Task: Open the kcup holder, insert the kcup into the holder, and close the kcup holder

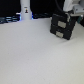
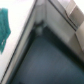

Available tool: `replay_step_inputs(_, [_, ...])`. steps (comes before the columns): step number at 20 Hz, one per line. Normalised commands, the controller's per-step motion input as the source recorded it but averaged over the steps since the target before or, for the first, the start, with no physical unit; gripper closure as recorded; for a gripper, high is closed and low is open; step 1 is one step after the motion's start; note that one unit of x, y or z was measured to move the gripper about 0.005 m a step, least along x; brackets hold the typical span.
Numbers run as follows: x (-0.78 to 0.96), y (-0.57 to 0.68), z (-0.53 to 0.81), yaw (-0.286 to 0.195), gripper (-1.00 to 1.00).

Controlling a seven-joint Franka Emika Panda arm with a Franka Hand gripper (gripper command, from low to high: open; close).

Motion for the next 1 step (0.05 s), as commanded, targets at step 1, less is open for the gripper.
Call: replay_step_inputs(1, [0.0, 0.03, 0.04, -0.008, -1.0])
